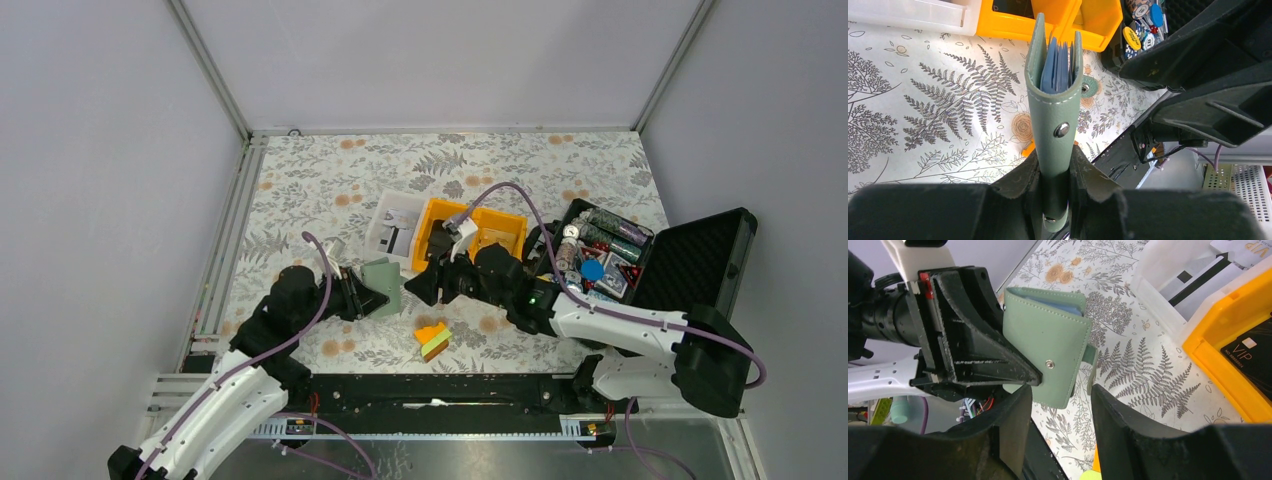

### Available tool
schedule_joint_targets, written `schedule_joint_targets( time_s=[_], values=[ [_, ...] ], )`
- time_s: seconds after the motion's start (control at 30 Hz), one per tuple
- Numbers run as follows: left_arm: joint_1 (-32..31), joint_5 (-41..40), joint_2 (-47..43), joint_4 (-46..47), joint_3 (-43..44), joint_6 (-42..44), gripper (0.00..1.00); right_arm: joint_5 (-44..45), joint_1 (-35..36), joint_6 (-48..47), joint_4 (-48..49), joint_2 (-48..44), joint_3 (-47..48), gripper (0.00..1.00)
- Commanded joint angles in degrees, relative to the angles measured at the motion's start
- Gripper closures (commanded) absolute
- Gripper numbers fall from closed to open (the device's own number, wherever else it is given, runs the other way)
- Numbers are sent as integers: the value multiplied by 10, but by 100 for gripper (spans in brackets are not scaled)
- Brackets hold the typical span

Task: Put the credit cards into the card holder
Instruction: Close the card holder at the center of the board.

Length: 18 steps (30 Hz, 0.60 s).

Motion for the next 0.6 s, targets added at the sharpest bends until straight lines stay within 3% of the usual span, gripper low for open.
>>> schedule_joint_targets(
  time_s=[0.0, 0.57],
  values=[
    [2, 10, -3, 35, 23, 12, 100, 31, 5, -15, 8, 22, 36, 48],
    [2, 9, 0, 32, 27, 12, 100, 19, 15, -19, -2, 62, 38, 72]
  ],
)
